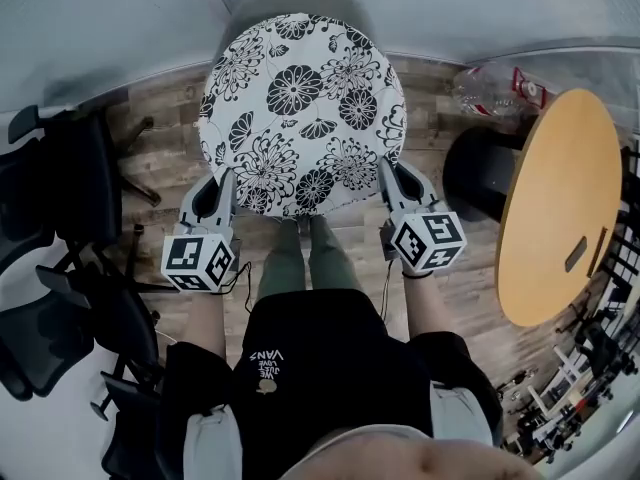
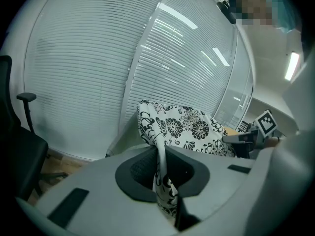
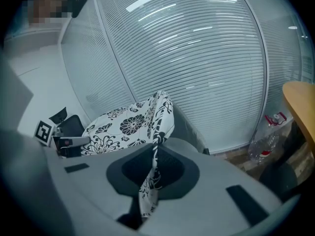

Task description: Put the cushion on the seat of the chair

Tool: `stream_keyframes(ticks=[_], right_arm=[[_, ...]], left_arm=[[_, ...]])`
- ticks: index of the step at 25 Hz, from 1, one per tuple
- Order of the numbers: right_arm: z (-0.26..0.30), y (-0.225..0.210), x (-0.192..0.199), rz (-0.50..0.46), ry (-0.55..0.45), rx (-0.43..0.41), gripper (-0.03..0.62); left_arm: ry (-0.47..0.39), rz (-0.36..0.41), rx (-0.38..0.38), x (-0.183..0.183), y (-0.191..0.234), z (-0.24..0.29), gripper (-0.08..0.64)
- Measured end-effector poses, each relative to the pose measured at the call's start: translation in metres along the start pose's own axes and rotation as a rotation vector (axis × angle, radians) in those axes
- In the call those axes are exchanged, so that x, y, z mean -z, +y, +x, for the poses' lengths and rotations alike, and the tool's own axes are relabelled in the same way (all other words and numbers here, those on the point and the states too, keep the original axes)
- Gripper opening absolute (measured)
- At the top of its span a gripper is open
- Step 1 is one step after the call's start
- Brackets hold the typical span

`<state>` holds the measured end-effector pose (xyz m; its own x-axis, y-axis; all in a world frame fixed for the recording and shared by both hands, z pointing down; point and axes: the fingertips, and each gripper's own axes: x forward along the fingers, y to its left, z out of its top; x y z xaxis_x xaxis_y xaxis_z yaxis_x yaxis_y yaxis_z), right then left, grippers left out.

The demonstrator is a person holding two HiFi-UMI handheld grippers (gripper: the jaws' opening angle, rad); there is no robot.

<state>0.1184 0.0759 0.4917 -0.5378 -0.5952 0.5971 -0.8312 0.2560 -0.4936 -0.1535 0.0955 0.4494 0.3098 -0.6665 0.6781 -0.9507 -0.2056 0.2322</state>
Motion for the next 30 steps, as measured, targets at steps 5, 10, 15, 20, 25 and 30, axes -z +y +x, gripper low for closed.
stream_keyframes(ticks=[5, 10, 15, 20, 25, 30], right_arm=[[0.0016, -0.0017, -0.0015, -0.007, 0.009, 0.003, 0.031], [0.0033, -0.0014, 0.0015, -0.006, 0.018, -0.001, 0.031], [0.0035, -0.0021, 0.0019, -0.003, 0.025, -0.001, 0.030], [0.0063, -0.0039, 0.0047, 0.005, 0.031, 0.002, 0.031], [0.0092, -0.0049, 0.0082, 0.002, 0.043, 0.005, 0.031], [0.0079, -0.0054, 0.0067, 0.013, 0.054, 0.003, 0.031]], left_arm=[[0.011, 0.000, -0.007, -0.0002, 0.0025, 0.0024, 0.035], [0.012, 0.002, -0.009, 0.0005, 0.0024, 0.0039, 0.035], [0.019, 0.002, -0.015, -0.0010, 0.0009, 0.0037, 0.035], [0.029, 0.000, -0.015, 0.0012, 0.0015, 0.0065, 0.035], [0.042, -0.006, -0.019, 0.0049, 0.0021, 0.0083, 0.035], [0.053, -0.007, -0.025, 0.0024, 0.0006, 0.0080, 0.035]])
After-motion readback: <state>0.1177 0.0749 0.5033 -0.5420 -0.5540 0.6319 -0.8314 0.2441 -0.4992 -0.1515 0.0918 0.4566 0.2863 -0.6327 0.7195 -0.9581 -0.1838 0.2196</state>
